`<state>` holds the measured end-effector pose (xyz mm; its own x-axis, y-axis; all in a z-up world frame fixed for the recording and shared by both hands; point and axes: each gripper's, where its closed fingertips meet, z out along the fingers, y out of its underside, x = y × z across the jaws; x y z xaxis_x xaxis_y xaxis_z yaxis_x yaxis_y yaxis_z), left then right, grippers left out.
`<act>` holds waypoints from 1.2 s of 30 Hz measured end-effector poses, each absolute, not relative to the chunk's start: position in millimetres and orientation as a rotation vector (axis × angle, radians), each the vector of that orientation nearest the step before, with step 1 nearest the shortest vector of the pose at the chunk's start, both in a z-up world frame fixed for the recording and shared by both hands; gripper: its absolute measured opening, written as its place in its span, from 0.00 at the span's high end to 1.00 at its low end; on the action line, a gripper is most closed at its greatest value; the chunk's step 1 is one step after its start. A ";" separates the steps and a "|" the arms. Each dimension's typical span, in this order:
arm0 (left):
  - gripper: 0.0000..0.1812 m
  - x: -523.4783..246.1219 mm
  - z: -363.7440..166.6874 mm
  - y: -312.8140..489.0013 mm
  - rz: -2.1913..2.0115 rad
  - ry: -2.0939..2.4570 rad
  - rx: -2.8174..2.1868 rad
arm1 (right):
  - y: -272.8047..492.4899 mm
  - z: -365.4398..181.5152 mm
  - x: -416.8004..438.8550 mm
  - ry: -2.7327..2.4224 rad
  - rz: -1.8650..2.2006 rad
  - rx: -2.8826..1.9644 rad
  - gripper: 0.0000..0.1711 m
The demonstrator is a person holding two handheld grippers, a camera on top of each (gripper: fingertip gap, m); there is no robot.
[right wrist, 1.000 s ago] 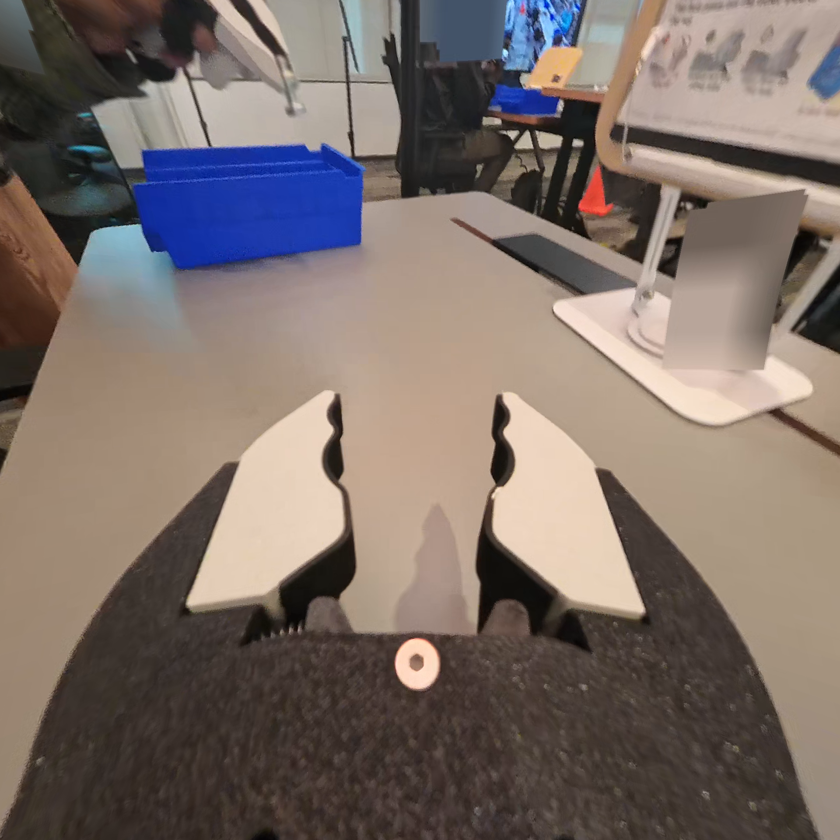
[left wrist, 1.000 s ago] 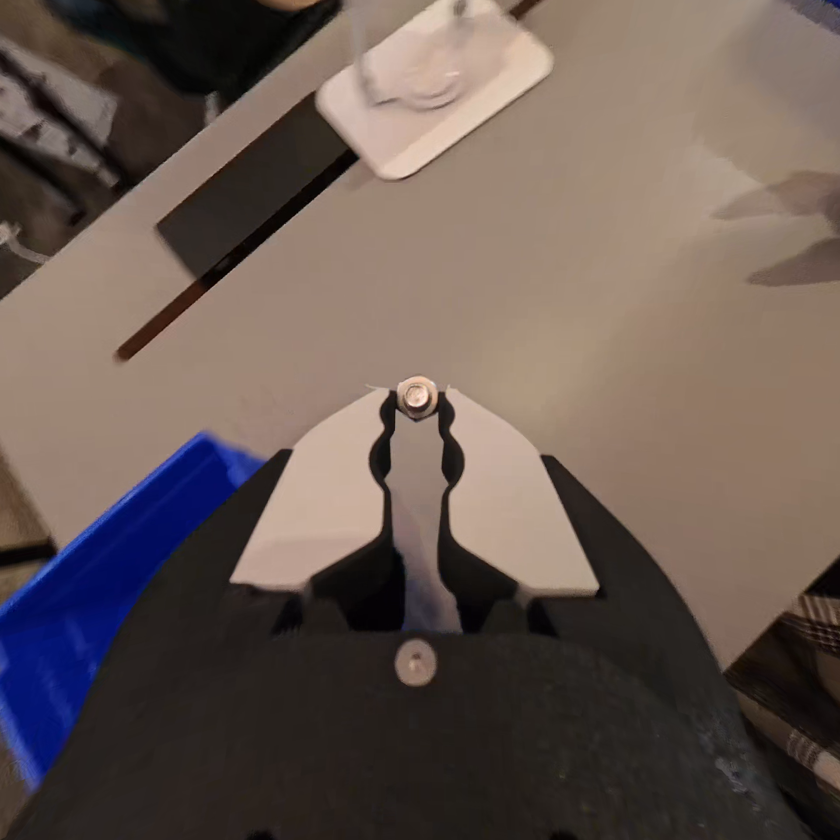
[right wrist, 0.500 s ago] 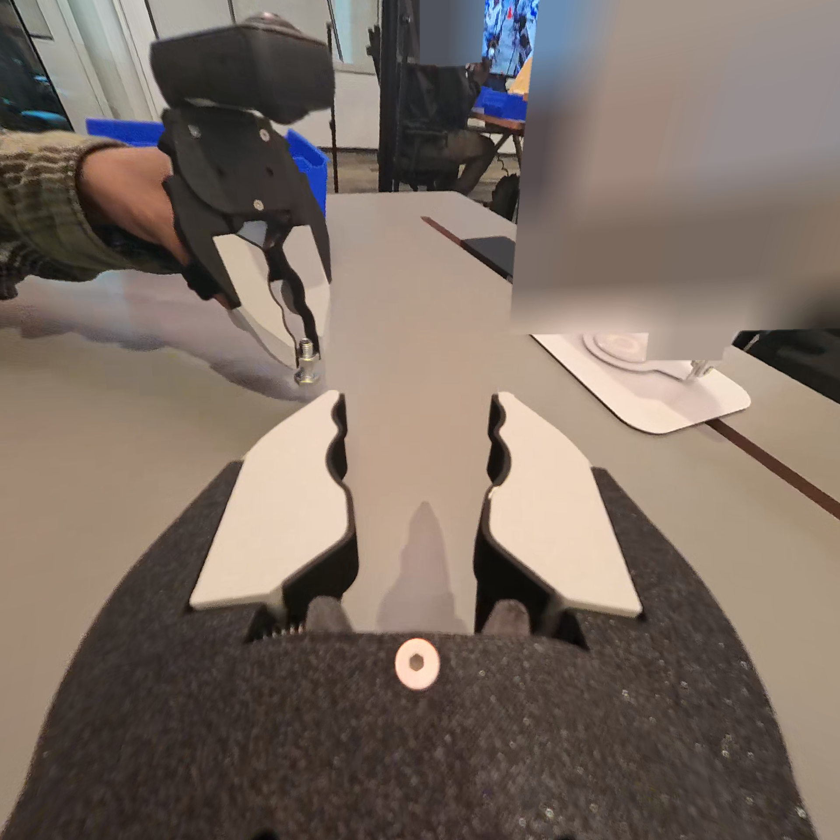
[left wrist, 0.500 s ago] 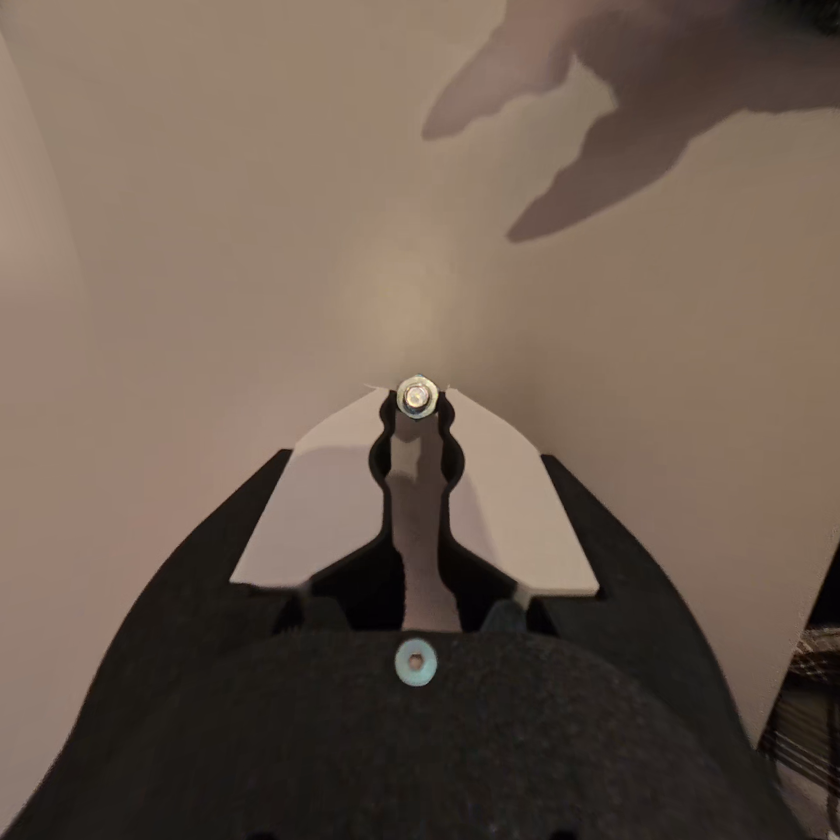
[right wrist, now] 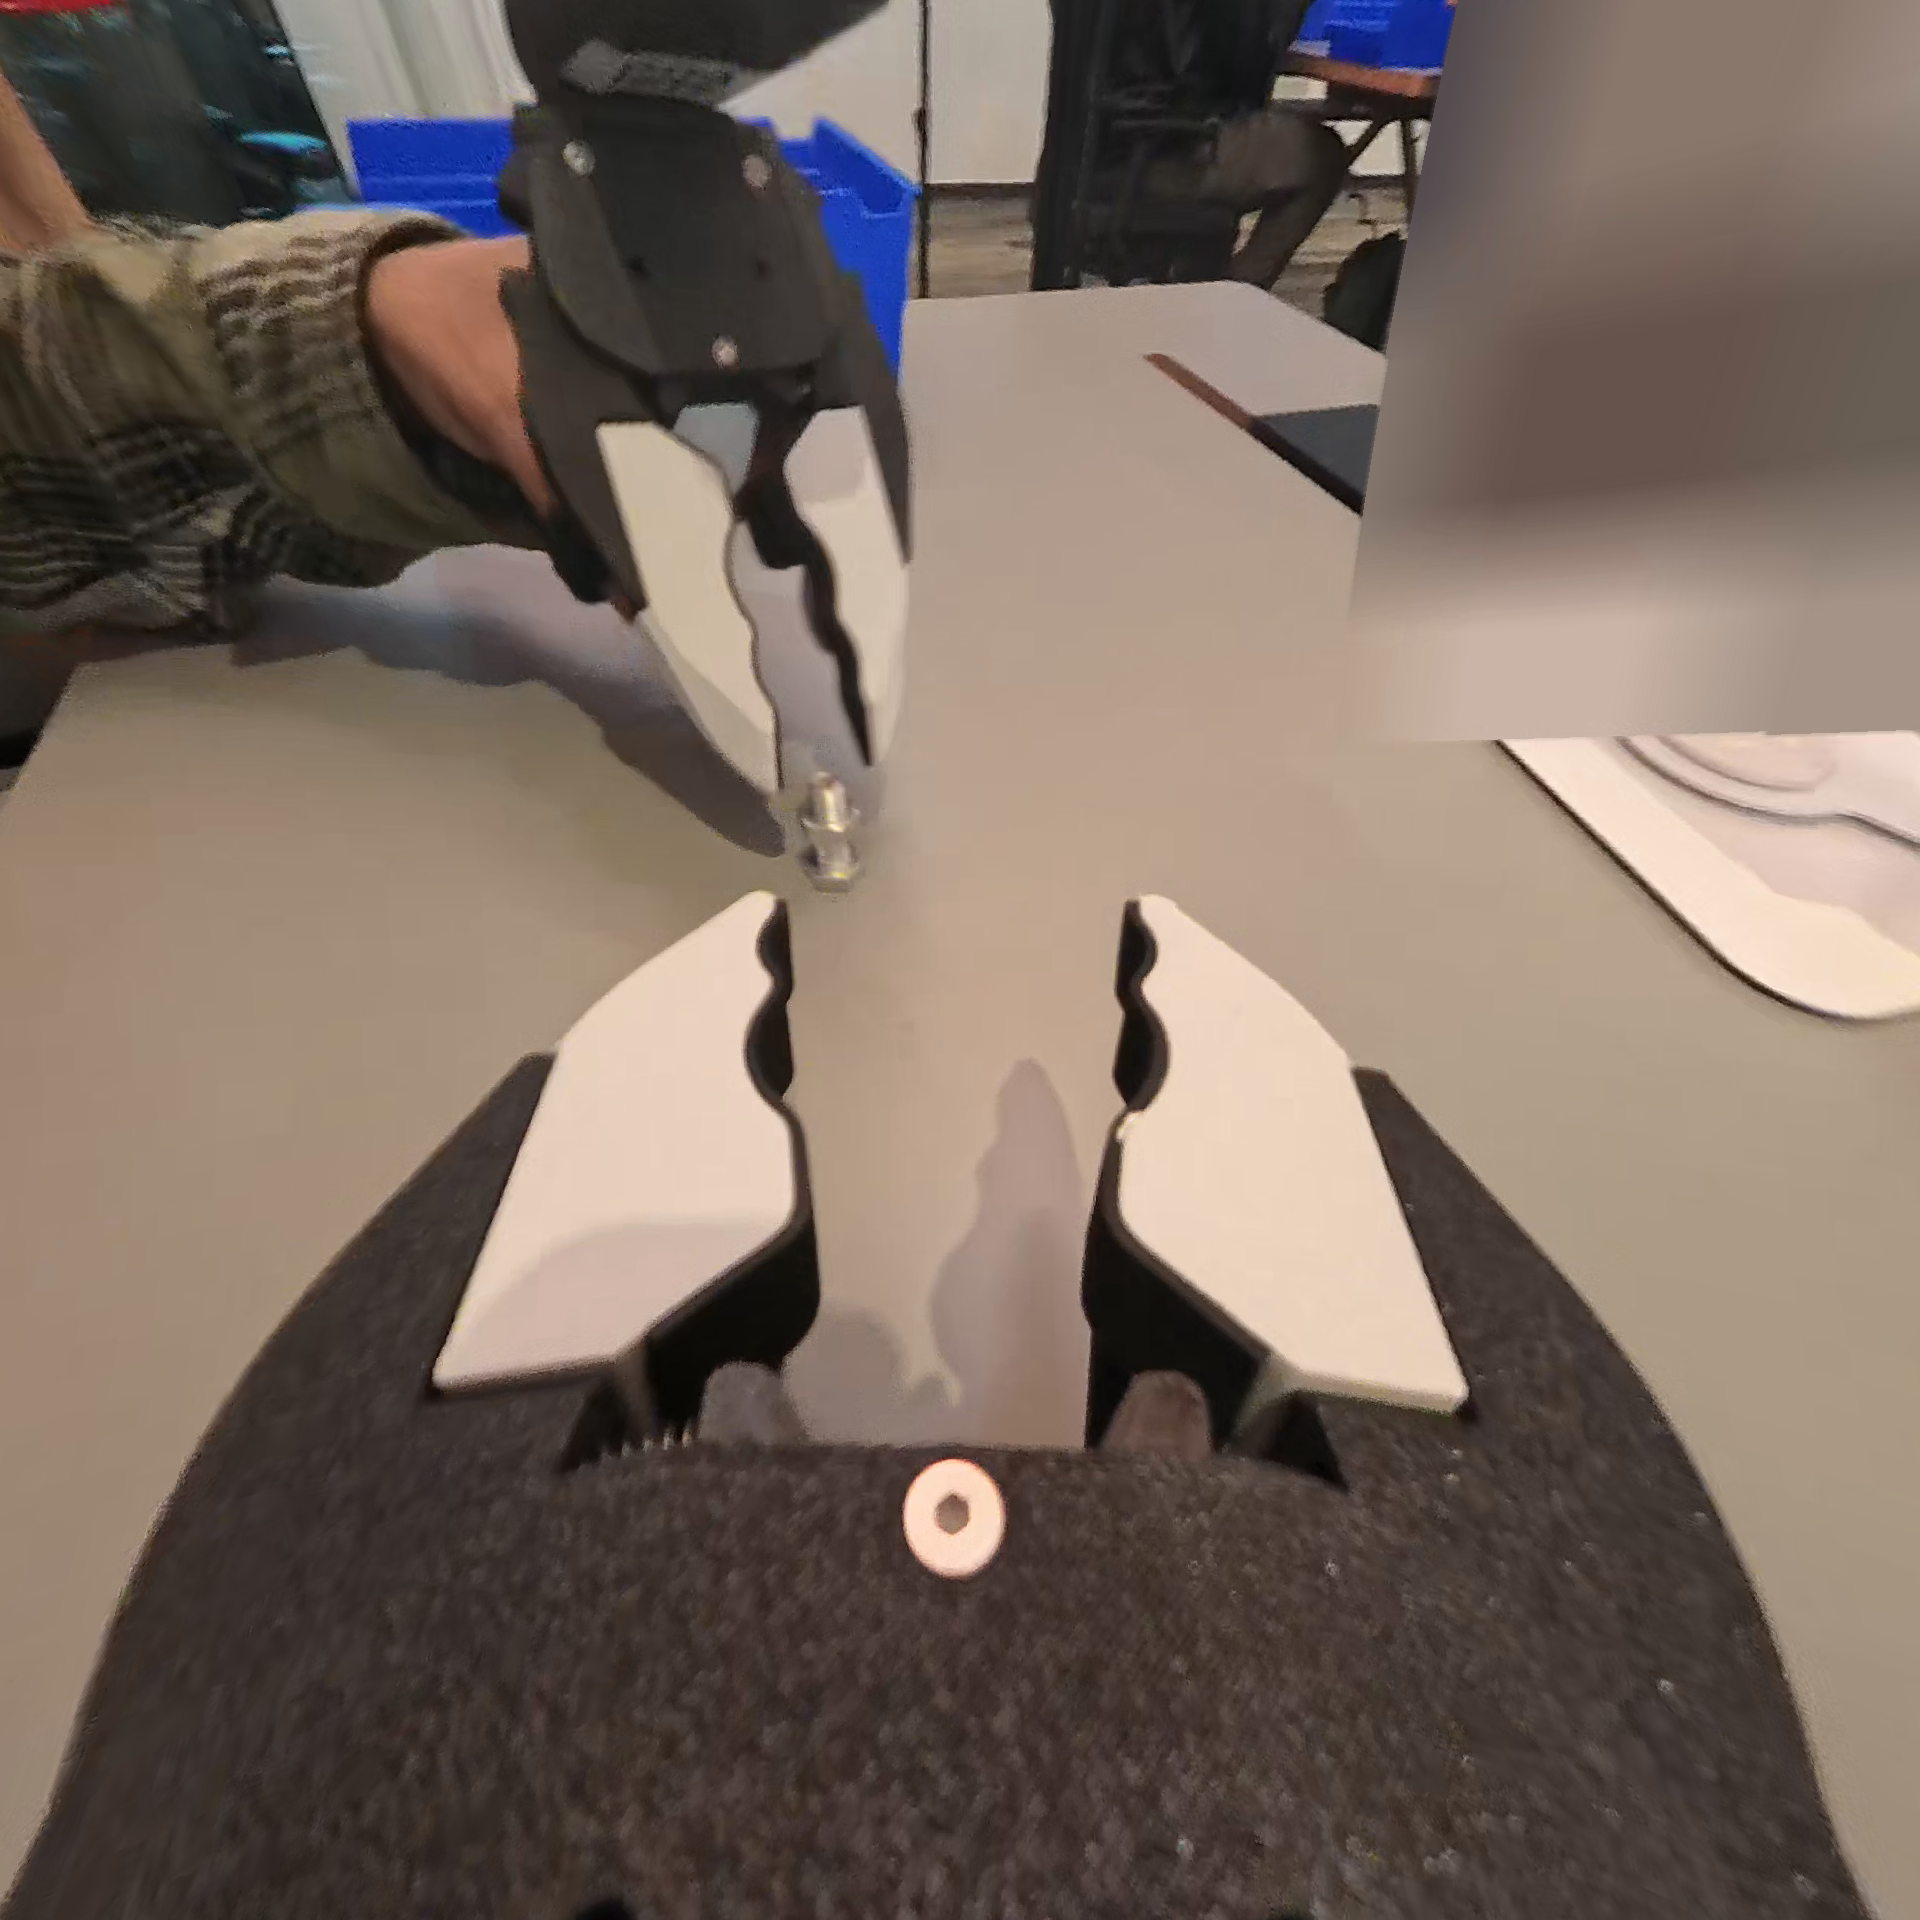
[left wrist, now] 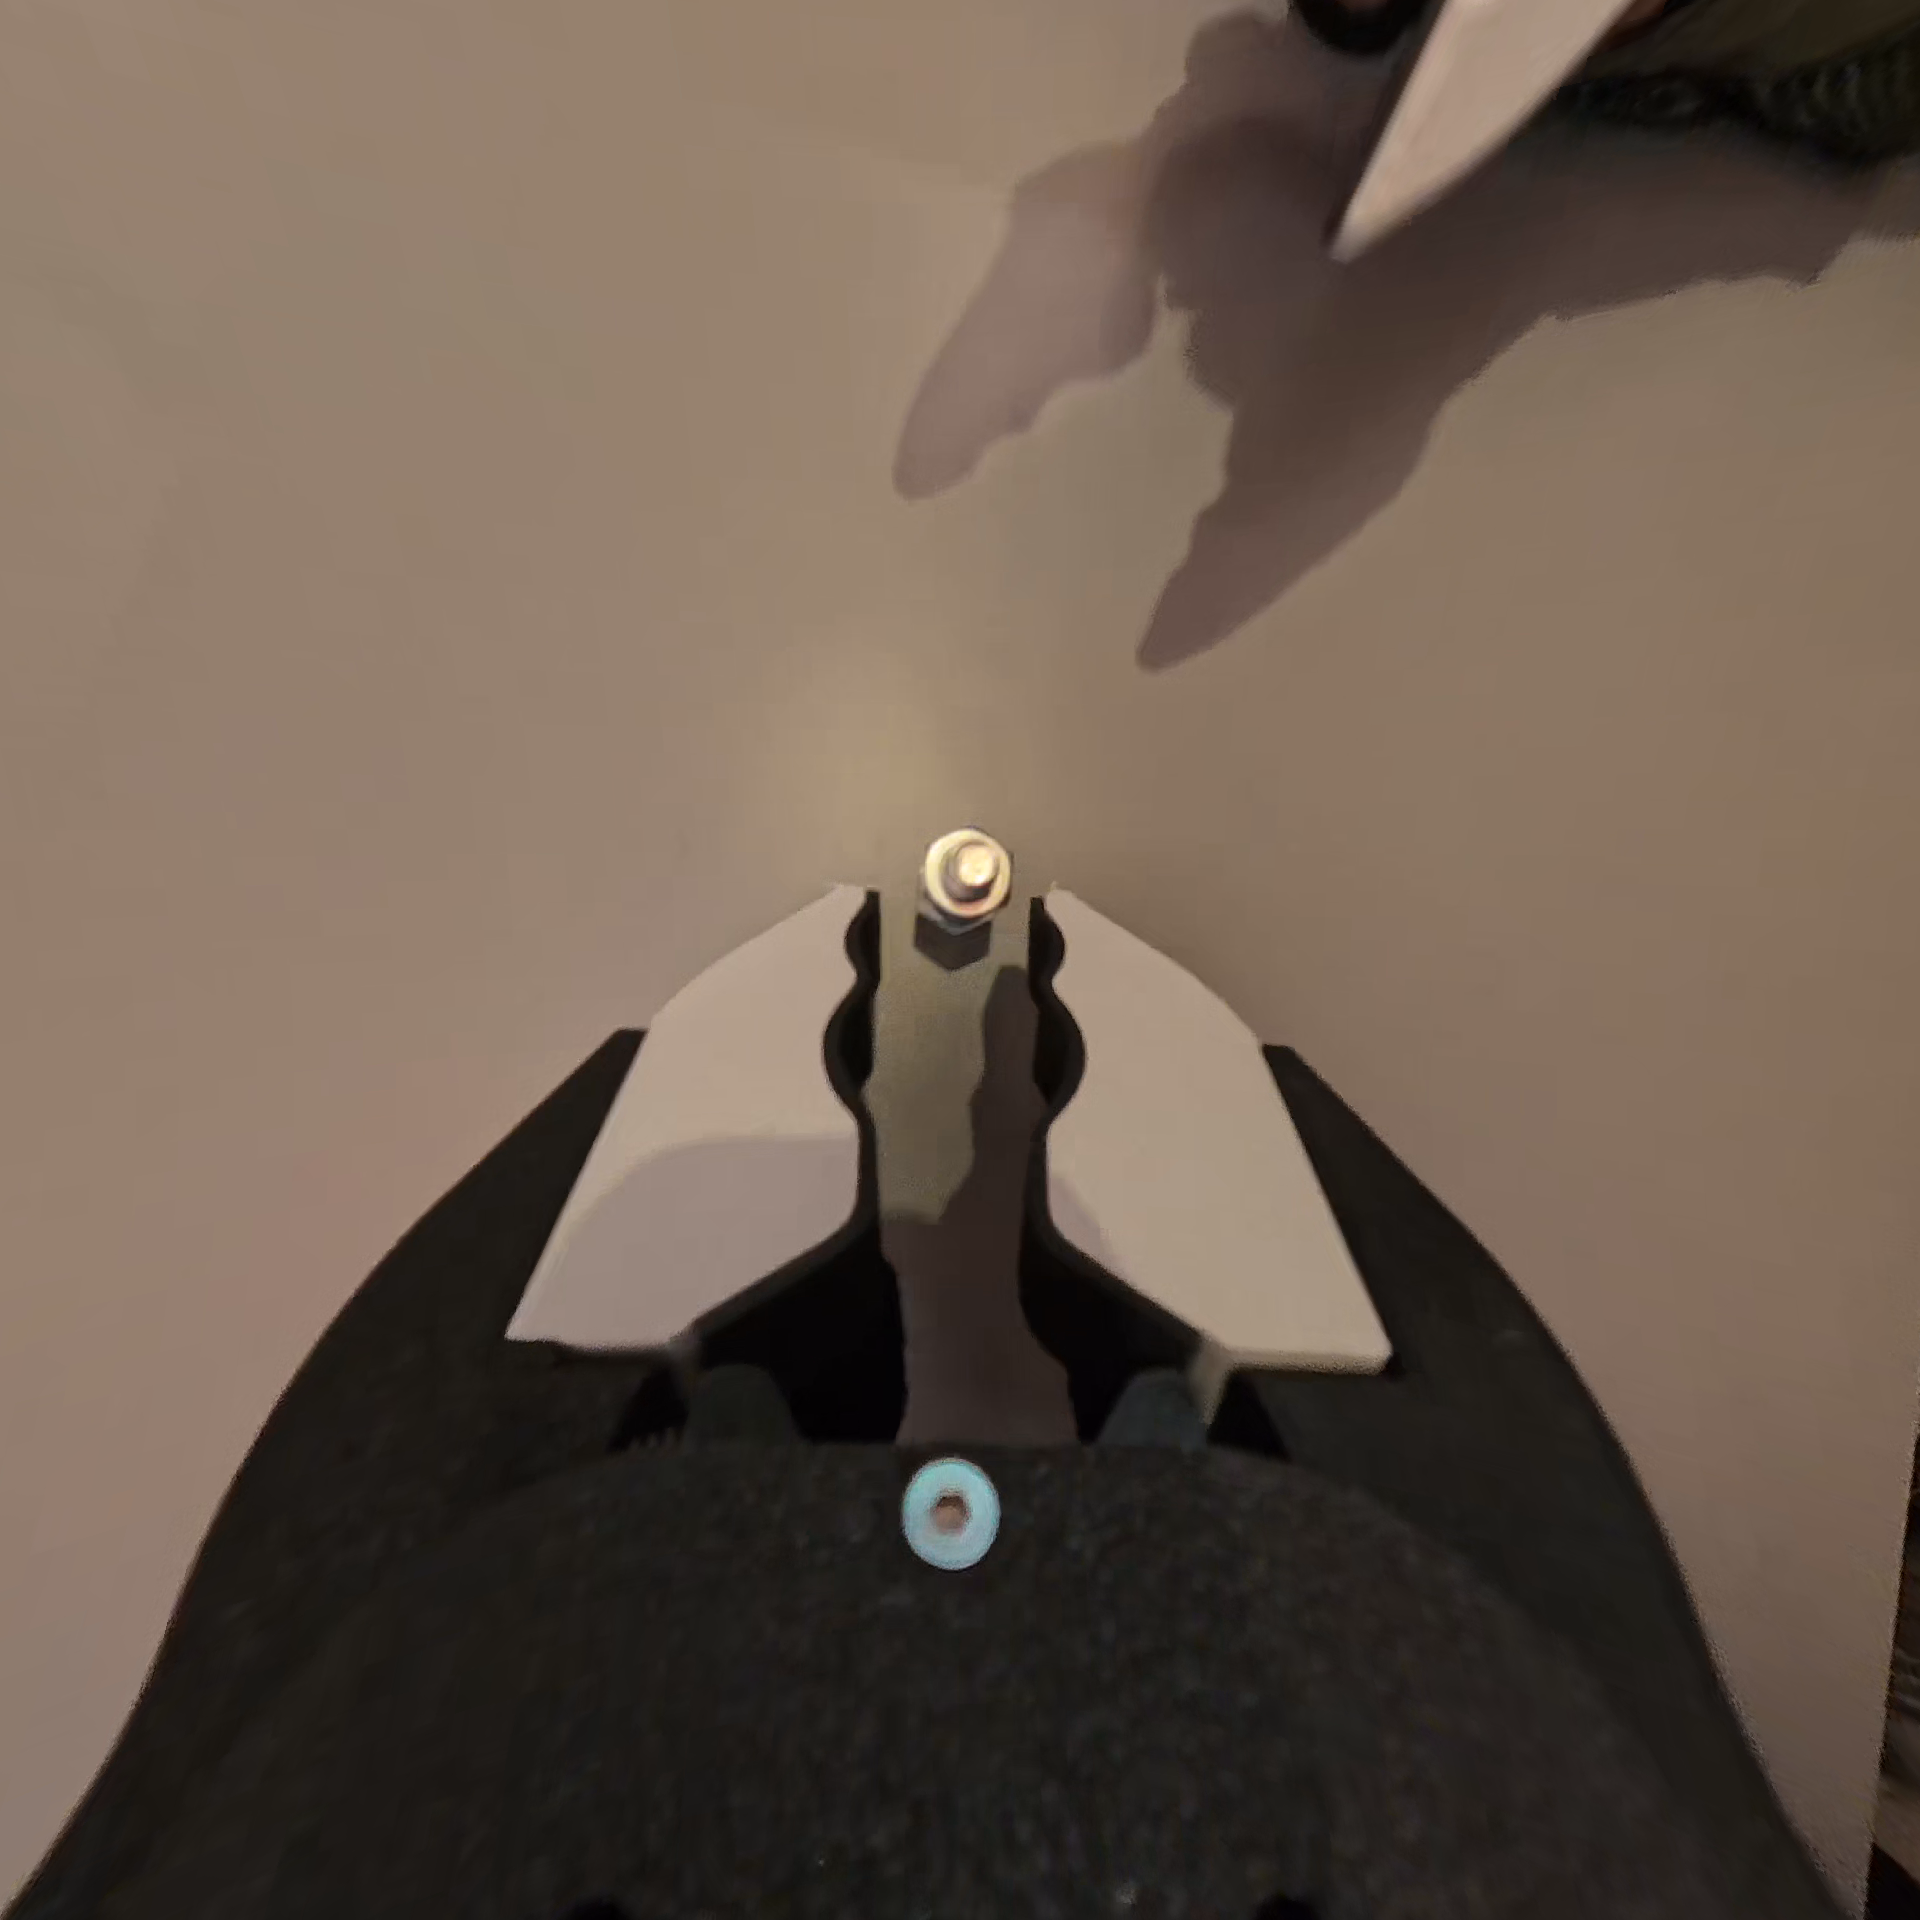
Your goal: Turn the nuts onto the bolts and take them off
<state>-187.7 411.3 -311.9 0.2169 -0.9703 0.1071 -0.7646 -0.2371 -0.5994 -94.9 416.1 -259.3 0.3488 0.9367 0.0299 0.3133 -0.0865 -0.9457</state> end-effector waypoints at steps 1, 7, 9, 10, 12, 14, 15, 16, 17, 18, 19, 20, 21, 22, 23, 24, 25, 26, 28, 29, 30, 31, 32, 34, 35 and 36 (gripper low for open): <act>0.82 -192.4 -306.3 414.3 -0.682 1.584 -2.056 | 413.1 -258.9 -103.2 -1.174 0.801 -1.610 0.68; 0.77 -228.8 -265.4 447.7 -0.925 1.267 -1.851 | 405.0 -271.0 -158.0 -1.382 0.816 -1.598 0.74; 0.77 -239.0 -256.8 453.0 -0.998 1.177 -1.811 | 405.1 -283.4 -172.9 -1.450 0.811 -1.617 0.78; 0.77 -243.7 -254.9 455.0 -1.005 1.151 -1.799 | 405.3 -289.7 -178.4 -1.485 0.800 -1.624 0.79; 0.77 -249.4 -254.2 457.7 -0.987 1.133 -1.795 | 407.2 -298.6 -185.7 -1.524 0.785 -1.642 0.81; 0.77 -250.3 -256.3 457.8 -0.964 1.147 -1.805 | 407.9 -301.4 -190.6 -1.536 0.801 -1.650 0.82; 0.78 -249.5 -257.5 456.9 -0.957 1.159 -1.804 | 408.9 -303.3 -191.9 -1.541 0.801 -1.664 0.82; 0.78 -248.2 -258.7 456.1 -0.952 1.169 -1.804 | 409.7 -305.9 -192.4 -1.552 0.793 -1.676 0.84; 0.78 -246.5 -260.0 454.9 -0.951 1.179 -1.805 | 409.6 -308.4 -192.9 -1.568 0.789 -1.680 0.88; 0.78 -244.6 -261.1 453.5 -0.953 1.188 -1.806 | 409.7 -311.2 -193.1 -1.579 0.784 -1.690 0.94; 0.78 -242.6 -262.2 452.3 -0.954 1.196 -1.806 | 409.7 -311.8 -193.9 -1.577 0.795 -1.694 0.94; 0.78 -240.6 -263.7 451.0 -0.954 1.207 -1.805 | 409.7 -311.8 -194.2 -1.573 0.806 -1.700 0.95; 0.78 -238.6 -265.3 449.4 -0.953 1.220 -1.805 | 409.4 -311.9 -193.7 -1.576 0.806 -1.701 0.95; 0.78 -236.5 -267.0 447.8 -0.952 1.234 -1.804 | 409.4 -311.6 -192.6 -1.580 0.800 -1.704 0.95; 0.78 -234.3 -268.2 446.6 -0.949 1.244 -1.797 | 410.4 -308.5 -191.1 -1.573 0.797 -1.705 0.95; 0.77 -231.5 -269.0 445.2 -0.951 1.254 -1.786 | 411.7 -301.0 -189.3 -1.559 0.808 -1.698 0.95; 0.76 -228.2 -269.7 443.4 -0.957 1.262 -1.775 | 413.9 -289.0 -187.8 -1.538 0.831 -1.690 0.95; 0.75 -224.3 -270.3 441.2 -0.968 1.271 -1.762 | 417.6 -273.5 -186.4 -1.511 0.850 -1.676 0.95; 0.73 -215.5 -271.0 435.8 -0.996 1.288 -1.729 | 423.6 -240.6 -184.7 -1.481 0.874 -1.641 0.95; 0.73 -210.7 -270.0 433.1 -1.014 1.290 -1.709 | 424.2 -227.0 -185.0 -1.485 0.886 -1.630 0.95; 0.72 -205.8 -267.4 429.8 -1.039 1.288 -1.683 | 424.4 -215.6 -186.1 -1.486 0.897 -1.622 0.95; 0.72 -201.0 -263.5 426.2 -1.068 1.282 -1.655 | 423.5 -206.7 -187.5 -1.488 0.913 -1.612 0.95; 0.72 -196.6 -258.6 422.9 -1.097 1.271 -1.626 | 421.1 -200.3 -189.0 -1.494 0.938 -1.606 0.95; 0.73 -190.5 -246.2 418.9 -1.141 1.233 -1.566 | 415.3 -192.0 -190.7 -1.490 0.992 -1.587 0.95; 0.73 -188.5 -240.1 417.4 -1.161 1.211 -1.538 | 413.3 -188.7 -191.1 -1.480 1.010 -1.569 0.95; 0.74 -187.0 -235.4 415.4 -1.180 1.197 -1.517 | 412.1 -186.1 -192.1 -1.467 1.026 -1.549 0.95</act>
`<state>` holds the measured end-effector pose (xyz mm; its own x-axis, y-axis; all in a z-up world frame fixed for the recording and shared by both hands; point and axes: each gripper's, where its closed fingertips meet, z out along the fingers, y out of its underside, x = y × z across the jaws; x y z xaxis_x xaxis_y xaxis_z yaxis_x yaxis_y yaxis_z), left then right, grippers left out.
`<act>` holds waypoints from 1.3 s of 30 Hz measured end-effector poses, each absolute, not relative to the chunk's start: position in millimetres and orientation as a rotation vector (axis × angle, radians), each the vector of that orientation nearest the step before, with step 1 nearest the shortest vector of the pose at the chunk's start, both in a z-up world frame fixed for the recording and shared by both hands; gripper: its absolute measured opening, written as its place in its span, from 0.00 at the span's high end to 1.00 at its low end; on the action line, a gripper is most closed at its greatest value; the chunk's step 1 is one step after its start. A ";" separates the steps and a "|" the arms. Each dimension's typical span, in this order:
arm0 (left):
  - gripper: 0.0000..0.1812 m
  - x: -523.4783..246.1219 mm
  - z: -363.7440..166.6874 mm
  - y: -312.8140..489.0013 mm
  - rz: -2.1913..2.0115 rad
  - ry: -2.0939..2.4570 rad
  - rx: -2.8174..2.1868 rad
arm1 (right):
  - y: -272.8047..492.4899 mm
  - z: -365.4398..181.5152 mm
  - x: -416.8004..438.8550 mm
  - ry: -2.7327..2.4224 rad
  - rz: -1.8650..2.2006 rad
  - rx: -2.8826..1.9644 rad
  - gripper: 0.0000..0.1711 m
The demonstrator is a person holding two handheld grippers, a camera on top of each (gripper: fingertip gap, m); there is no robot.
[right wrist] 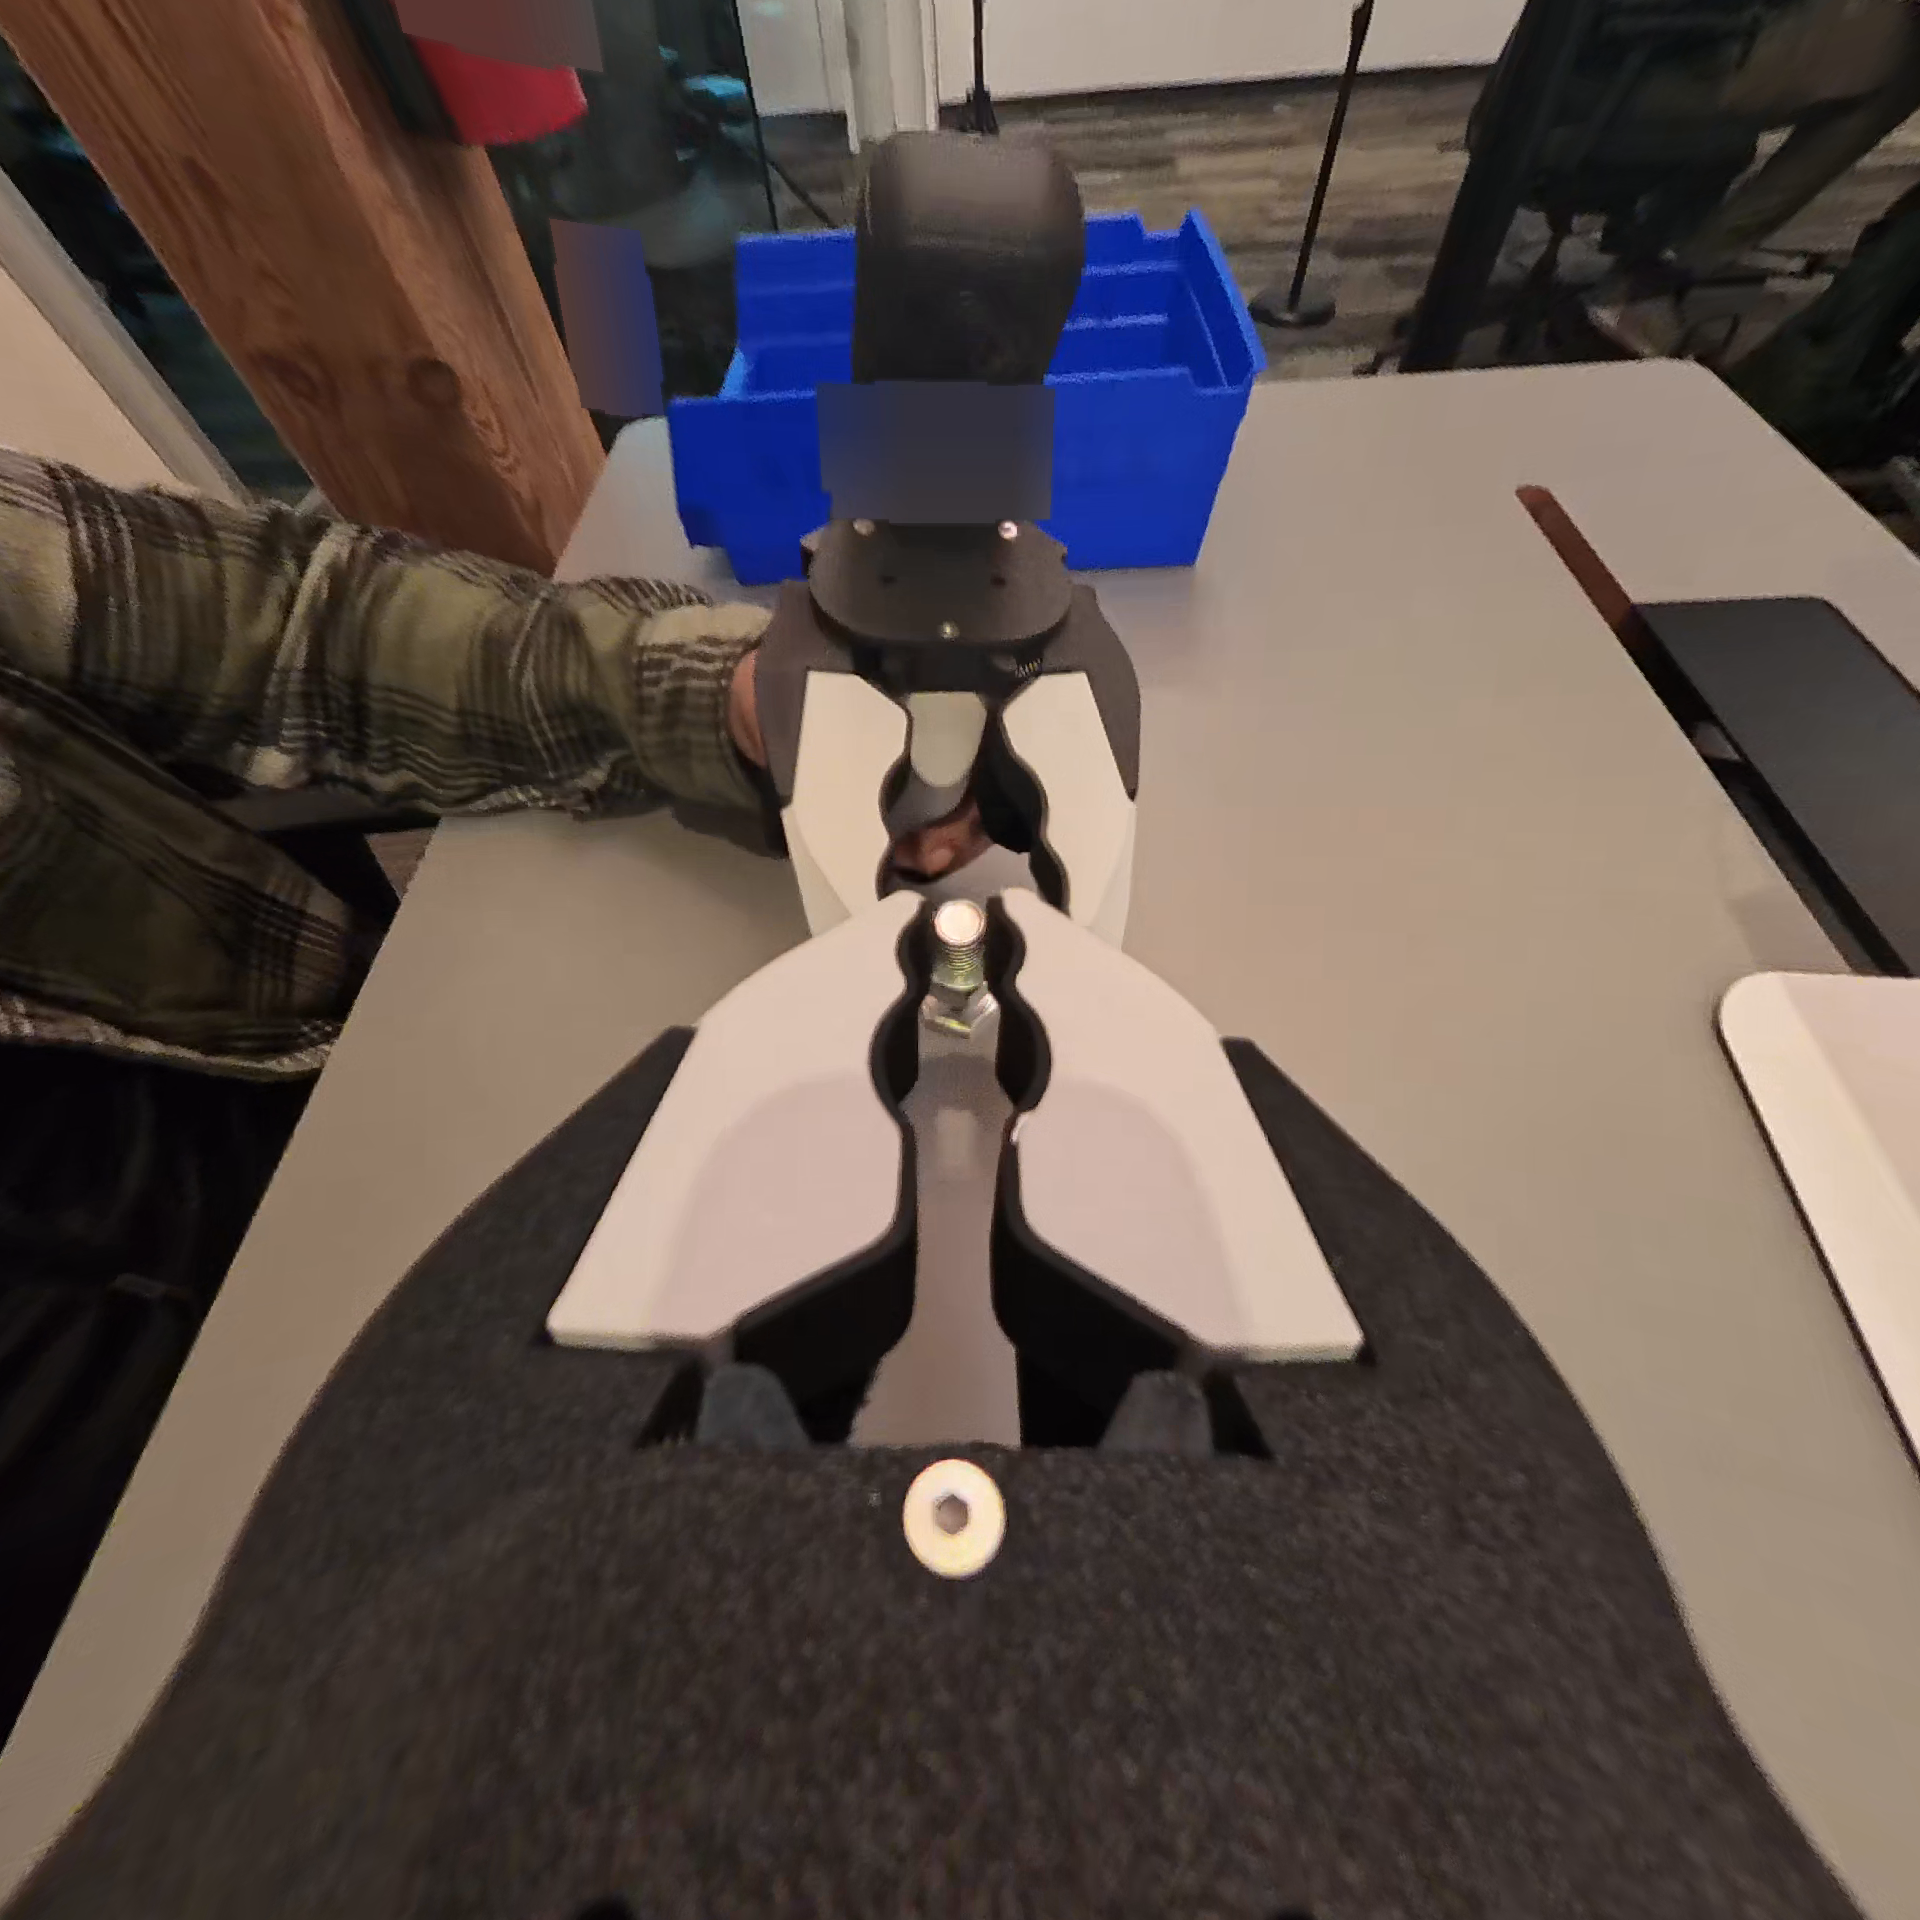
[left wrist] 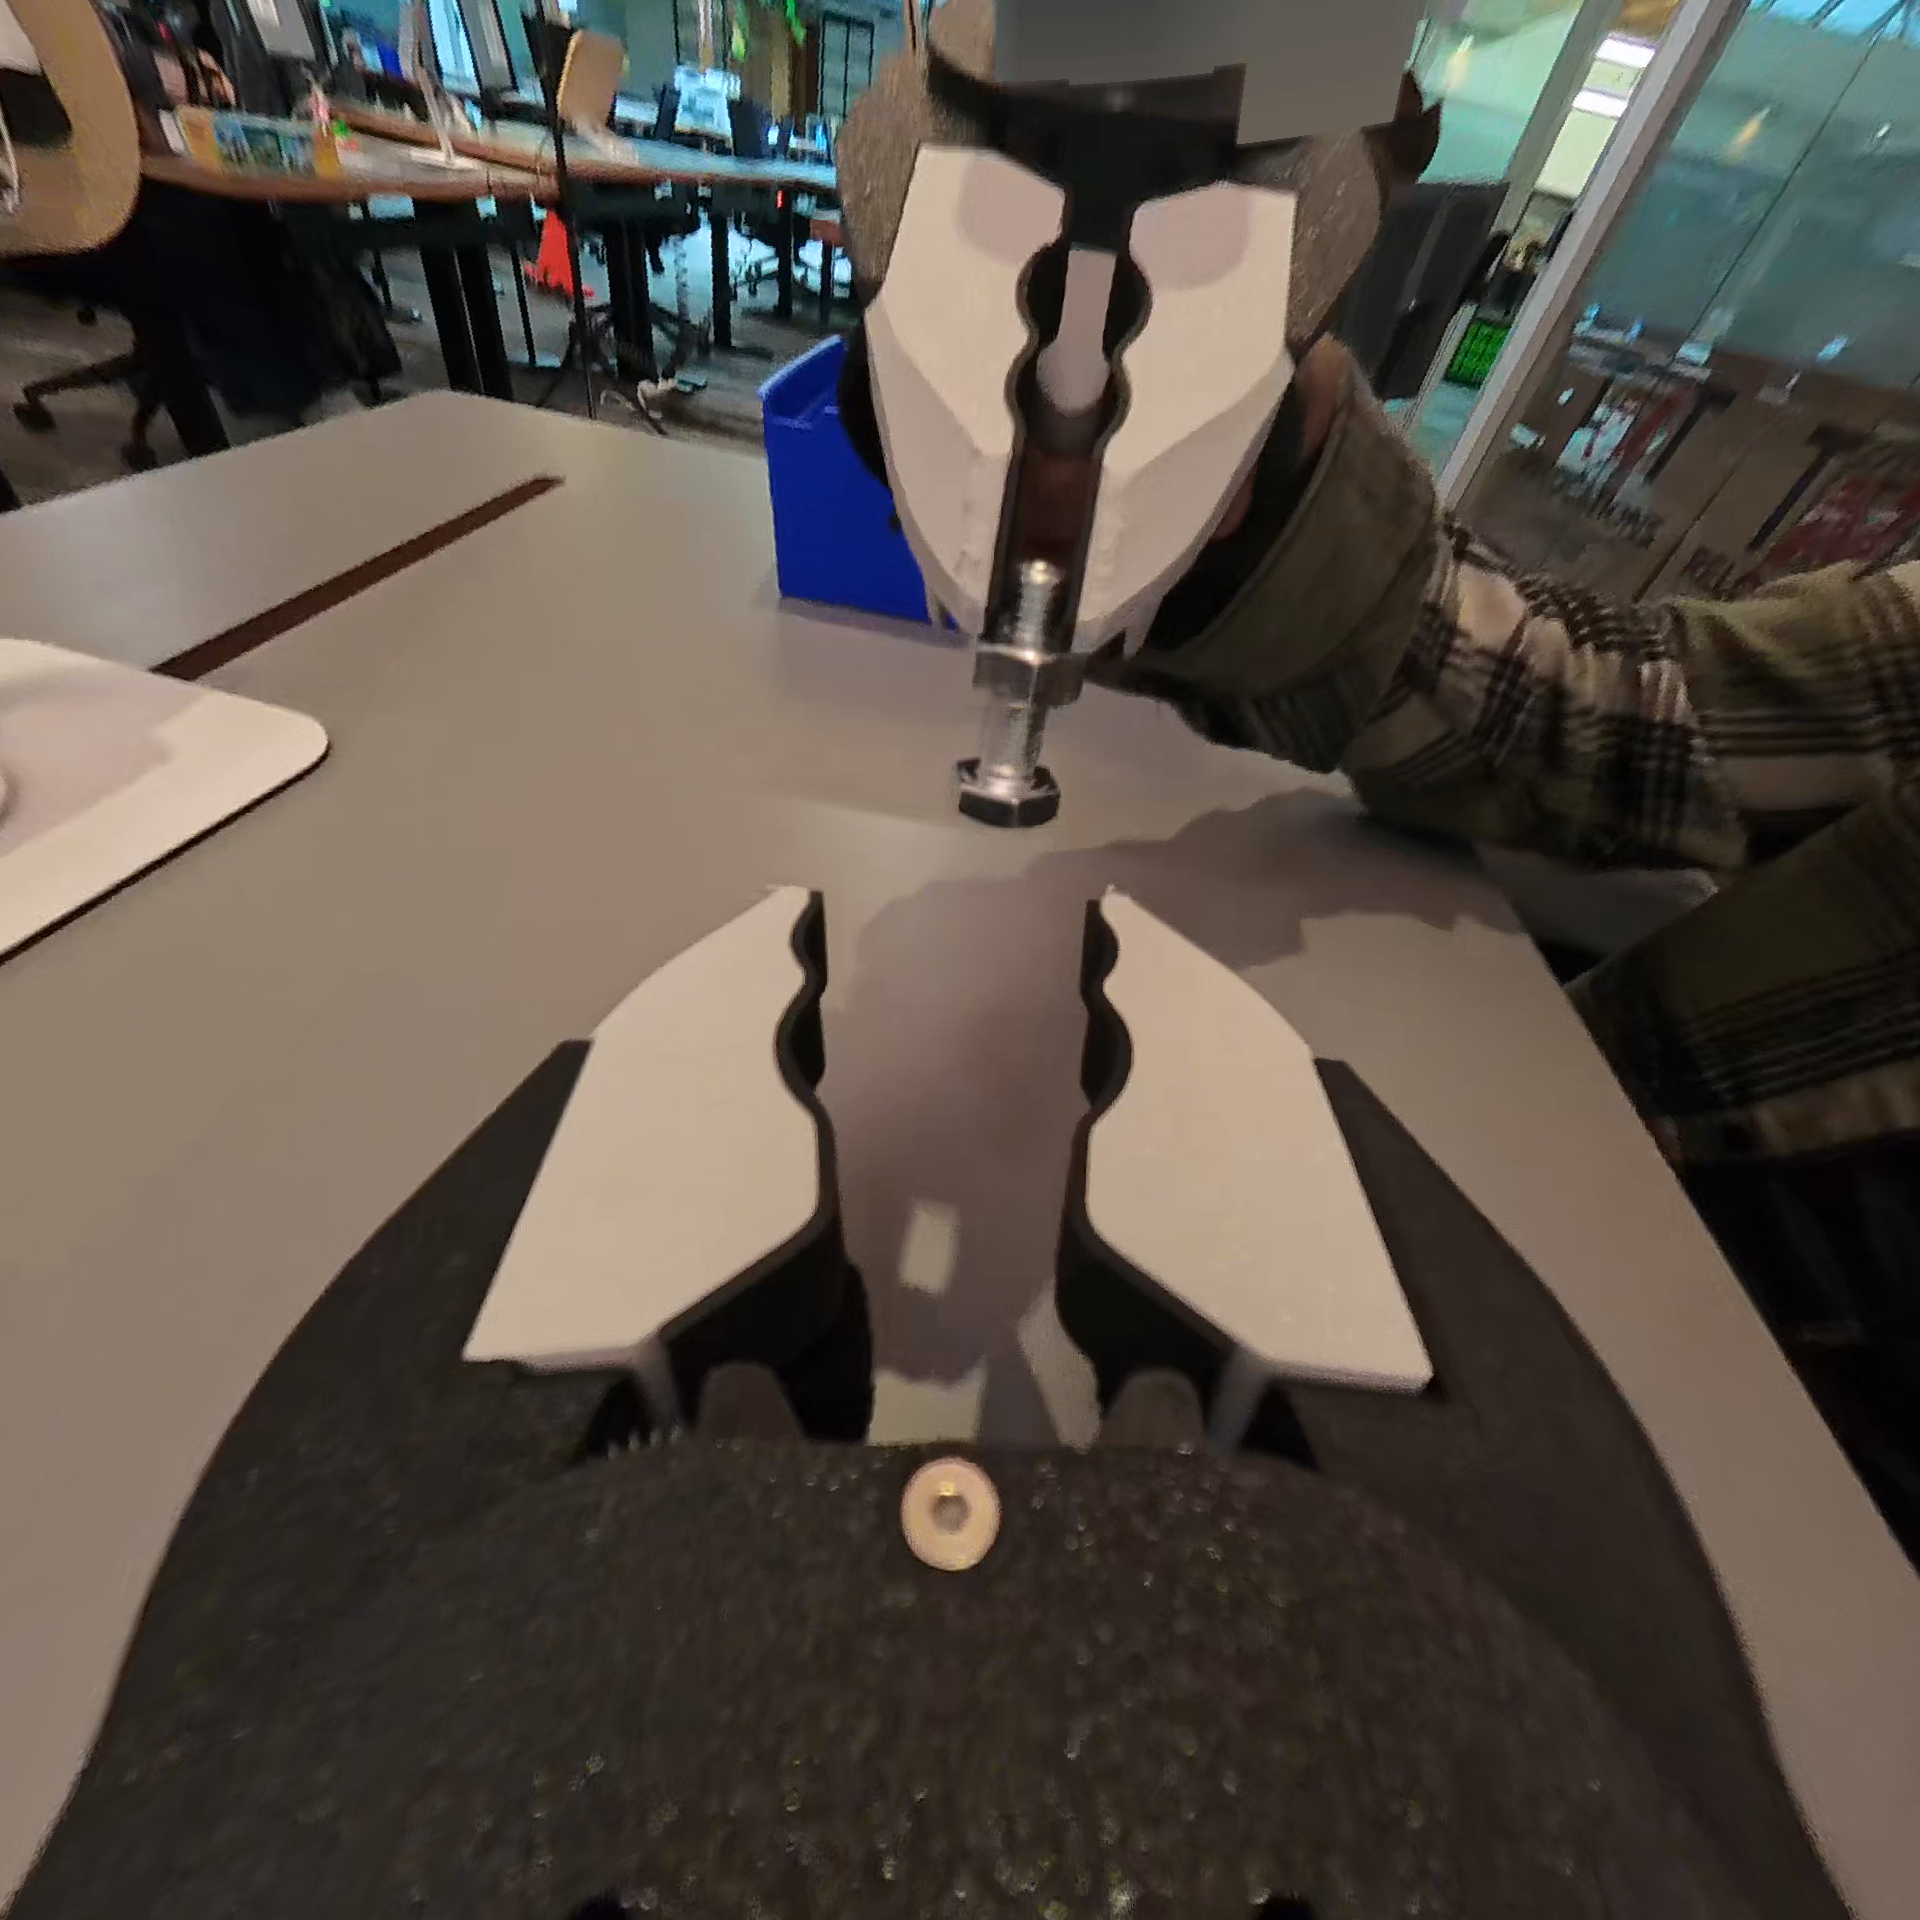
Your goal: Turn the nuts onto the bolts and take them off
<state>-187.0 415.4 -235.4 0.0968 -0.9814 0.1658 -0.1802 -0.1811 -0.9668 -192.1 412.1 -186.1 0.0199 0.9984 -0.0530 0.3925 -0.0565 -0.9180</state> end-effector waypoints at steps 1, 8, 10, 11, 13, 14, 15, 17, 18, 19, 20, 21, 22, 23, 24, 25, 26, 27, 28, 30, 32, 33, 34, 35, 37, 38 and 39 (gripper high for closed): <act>0.75 -185.8 -232.1 414.2 -1.187 1.187 -1.504 | 410.9 -186.4 -192.6 -1.473 1.032 -1.552 0.95; 0.78 -176.3 -222.5 403.5 -1.182 1.201 -1.444 | 409.0 -190.2 -196.8 -1.508 1.030 -1.554 0.95; 0.79 -174.4 -220.6 400.3 -1.178 1.212 -1.431 | 409.1 -191.6 -196.5 -1.513 1.027 -1.557 0.95; 0.79 -173.7 -219.5 399.3 -1.175 1.213 -1.425 | 408.5 -191.4 -196.3 -1.518 1.026 -1.556 0.95; 0.80 -172.7 -217.7 398.1 -1.171 1.213 -1.418 | 407.1 -188.9 -196.2 -1.516 1.034 -1.547 0.95; 0.81 -172.7 -216.5 398.1 -1.168 1.209 -1.412 | 405.7 -187.6 -196.6 -1.516 1.042 -1.539 0.95; 0.82 -172.9 -215.6 397.9 -1.169 1.206 -1.405 | 404.5 -186.4 -197.2 -1.516 1.051 -1.532 0.95; 0.82 -172.8 -216.3 397.6 -1.179 1.207 -1.412 | 403.6 -185.5 -198.2 -1.513 1.064 -1.526 0.95; 0.82 -172.4 -217.2 397.5 -1.181 1.208 -1.417 | 402.6 -185.1 -198.7 -1.515 1.072 -1.521 0.95; 0.82 -171.6 -217.8 397.0 -1.184 1.212 -1.418 | 401.5 -185.0 -199.0 -1.520 1.076 -1.518 0.95; 0.82 -170.9 -218.4 396.6 -1.181 1.215 -1.420 | 401.0 -184.8 -199.2 -1.523 1.074 -1.516 0.95; 0.82 -170.3 -218.5 396.2 -1.174 1.218 -1.418 | 400.8 -184.4 -199.3 -1.526 1.069 -1.513 0.95; 0.82 -169.8 -218.0 395.4 -1.172 1.222 -1.413 | 399.7 -183.7 -199.3 -1.528 1.070 -1.508 0.95; 0.83 -169.1 -217.6 394.3 -1.177 1.225 -1.411 | 398.5 -182.7 -199.6 -1.529 1.078 -1.503 0.95; 0.84 -168.5 -217.4 393.6 -1.182 1.227 -1.409 | 397.2 -182.2 -200.0 -1.532 1.087 -1.499 0.95; 0.85 -168.0 -217.7 392.9 -1.185 1.228 -1.407 | 396.4 -182.5 -200.3 -1.536 1.091 -1.500 0.95; 0.85 -167.4 -218.7 392.5 -1.187 1.231 -1.410 | 395.9 -183.4 -200.8 -1.541 1.091 -1.503 0.95; 0.87 -167.0 -219.9 392.4 -1.188 1.233 -1.415 | 394.9 -184.4 -201.2 -1.548 1.094 -1.503 0.95; 0.89 -166.9 -221.0 392.3 -1.186 1.236 -1.419 | 393.5 -185.1 -201.7 -1.557 1.097 -1.502 0.95; 0.89 -167.3 -222.2 391.5 -1.182 1.245 -1.421 | 392.9 -185.8 -202.2 -1.568 1.086 -1.498 0.95; 0.89 -168.0 -222.6 392.5 -1.162 1.247 -1.428 | 393.2 -185.8 -202.1 -1.570 1.078 -1.491 0.95; 0.89 -168.2 -222.4 393.1 -1.153 1.244 -1.429 | 393.2 -185.2 -201.9 -1.569 1.082 -1.478 0.95; 0.89 -168.4 -221.4 393.4 -1.153 1.235 -1.426 | 393.6 -183.8 -201.8 -1.561 1.094 -1.463 0.95; 0.89 -168.8 -219.8 394.5 -1.156 1.219 -1.425 | 394.9 -181.9 -201.5 -1.545 1.103 -1.454 0.94; 0.89 -170.8 -215.9 397.6 -1.162 1.181 -1.425 | 401.2 -173.3 -201.3 -1.475 1.115 -1.429 0.82; 0.89 -172.1 -214.1 398.7 -1.167 1.166 -1.424 | 402.9 -168.3 -200.8 -1.448 1.124 -1.407 0.80; 0.89 -173.2 -212.5 399.8 -1.171 1.152 -1.426 | 405.4 -163.4 -200.8 -1.415 1.125 -1.388 0.75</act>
<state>-173.2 399.8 -212.5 0.1056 -0.9874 0.1181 -0.1012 -0.1288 -0.9865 -200.8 405.4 -163.4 -0.0380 0.9990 -0.0248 0.2493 -0.0145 -0.9683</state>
